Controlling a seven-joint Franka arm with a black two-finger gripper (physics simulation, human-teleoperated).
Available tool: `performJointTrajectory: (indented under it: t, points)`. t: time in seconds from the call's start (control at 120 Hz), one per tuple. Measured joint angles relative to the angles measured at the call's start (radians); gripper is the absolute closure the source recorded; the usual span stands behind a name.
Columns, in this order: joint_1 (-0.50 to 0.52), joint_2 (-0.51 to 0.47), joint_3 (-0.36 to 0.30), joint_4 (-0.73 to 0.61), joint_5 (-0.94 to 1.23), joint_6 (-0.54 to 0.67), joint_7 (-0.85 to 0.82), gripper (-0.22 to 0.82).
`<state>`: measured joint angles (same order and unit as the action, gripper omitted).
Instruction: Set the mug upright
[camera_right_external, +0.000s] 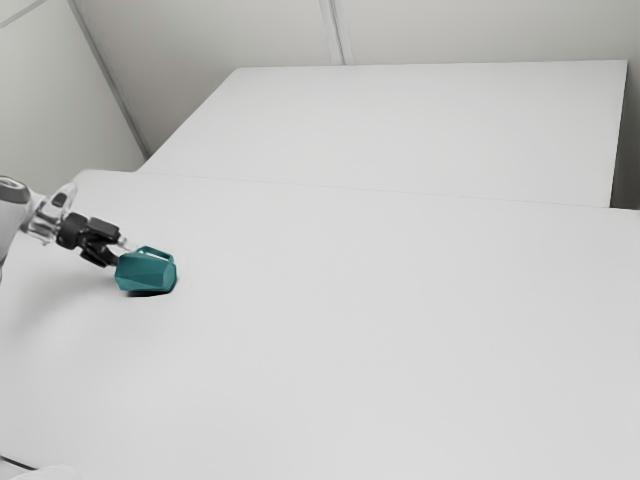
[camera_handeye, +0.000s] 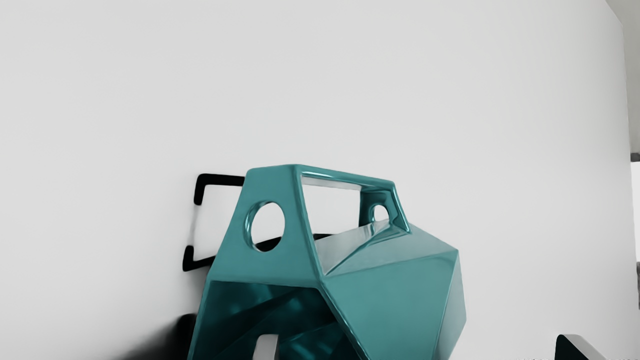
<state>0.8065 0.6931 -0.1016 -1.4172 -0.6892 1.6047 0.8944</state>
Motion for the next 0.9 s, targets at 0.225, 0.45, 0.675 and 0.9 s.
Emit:
performJointTrajectory:
  t: [0.225, 0.45, 0.675, 0.9]
  points:
    - [0.009, -0.003, -0.003, -0.017, -0.004, -0.004, 0.021, 0.27]
    - [0.023, -0.007, -0.030, -0.021, -0.004, -0.006, 0.035, 0.53]
    - [0.035, -0.016, -0.049, -0.020, -0.004, -0.018, 0.045, 0.65]
    - [0.056, -0.039, -0.085, -0.021, -0.004, -0.037, 0.052, 0.74]
